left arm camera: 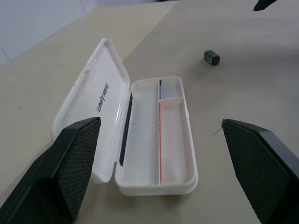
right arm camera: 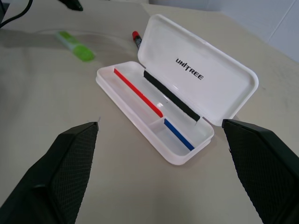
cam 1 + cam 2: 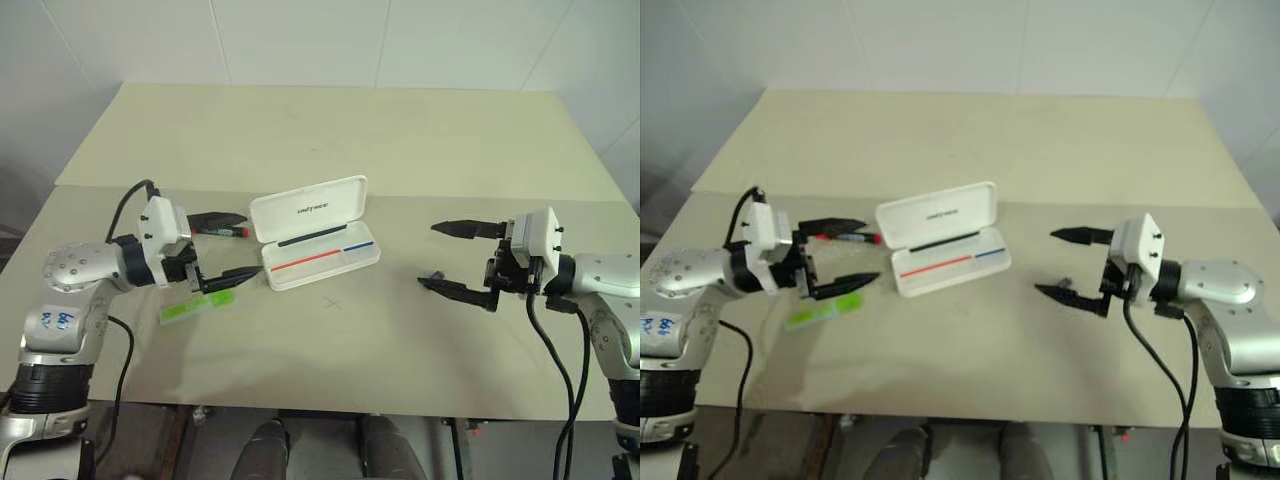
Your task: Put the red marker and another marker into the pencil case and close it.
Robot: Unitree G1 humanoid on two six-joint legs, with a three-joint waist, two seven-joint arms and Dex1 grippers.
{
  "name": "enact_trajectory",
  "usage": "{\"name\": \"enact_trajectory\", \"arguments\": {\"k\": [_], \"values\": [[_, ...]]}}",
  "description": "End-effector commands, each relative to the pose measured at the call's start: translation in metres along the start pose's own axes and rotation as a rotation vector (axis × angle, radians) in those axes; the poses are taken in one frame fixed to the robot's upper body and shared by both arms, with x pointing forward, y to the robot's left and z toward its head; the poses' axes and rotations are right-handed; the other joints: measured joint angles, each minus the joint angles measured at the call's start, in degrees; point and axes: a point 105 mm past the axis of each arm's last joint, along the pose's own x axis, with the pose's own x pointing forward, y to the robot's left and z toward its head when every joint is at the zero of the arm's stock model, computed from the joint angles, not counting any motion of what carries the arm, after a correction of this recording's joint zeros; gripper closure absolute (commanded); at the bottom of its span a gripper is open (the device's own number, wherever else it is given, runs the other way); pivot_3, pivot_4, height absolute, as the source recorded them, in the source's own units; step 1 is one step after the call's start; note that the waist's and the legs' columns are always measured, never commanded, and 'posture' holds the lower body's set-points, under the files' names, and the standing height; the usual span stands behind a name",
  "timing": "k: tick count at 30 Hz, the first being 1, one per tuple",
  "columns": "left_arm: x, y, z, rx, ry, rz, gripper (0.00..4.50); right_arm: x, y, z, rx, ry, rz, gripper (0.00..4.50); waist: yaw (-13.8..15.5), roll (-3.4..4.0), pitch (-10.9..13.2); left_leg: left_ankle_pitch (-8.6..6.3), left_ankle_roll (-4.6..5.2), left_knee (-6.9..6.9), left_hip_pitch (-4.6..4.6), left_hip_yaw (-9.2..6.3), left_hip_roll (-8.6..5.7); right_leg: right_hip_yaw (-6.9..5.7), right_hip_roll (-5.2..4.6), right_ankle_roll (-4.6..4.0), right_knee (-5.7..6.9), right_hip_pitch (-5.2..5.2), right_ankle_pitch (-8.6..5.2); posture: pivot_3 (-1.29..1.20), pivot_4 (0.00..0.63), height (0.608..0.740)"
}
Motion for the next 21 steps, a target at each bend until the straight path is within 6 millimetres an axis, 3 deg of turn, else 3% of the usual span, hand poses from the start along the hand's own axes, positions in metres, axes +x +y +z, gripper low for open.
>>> {"name": "enact_trajectory", "arguments": {"k": [1,10,17,21], "values": [[0.005,0.006,0.007,0.021,-0.023,0.018,0.05,0.006,-0.003,0.015,-0.038,-0.045,-0.010,0.00,0.0,0.00,0.0,0.00,0.00,0.01,0.00,0.00,0.00,0.00,0.00,0.01,0.00,0.00,0.01,0.00,0.150,0.740],[0.015,-0.009,-0.010,0.001,0.024,-0.020,0.05,0.011,0.008,0.011,0.011,-0.043,-0.020,0.00,-0.2,0.00,0.0,-0.01,0.02,0.00,-0.02,0.01,0.00,0.02,0.00,0.02,-0.03,-0.02,0.01,0.00,0.150,0.740],[0.006,-0.017,-0.023,0.040,0.133,-0.041,0.05,0.033,0.025,0.027,0.049,-0.091,-0.016,0.00,0.0,0.00,0.0,-0.01,0.01,0.03,-0.02,0.06,0.02,0.08,0.04,0.01,0.09,-0.09,0.01,0.00,0.150,0.740],[0.012,-0.024,-0.029,0.088,0.214,-0.106,0.05,0.034,0.032,0.032,0.063,-0.108,-0.023,0.00,0.3,0.01,0.0,-0.02,0.02,0.12,-0.03,0.06,-0.01,0.08,0.01,0.03,0.06,-0.03,0.03,0.00,0.150,0.740]]}}
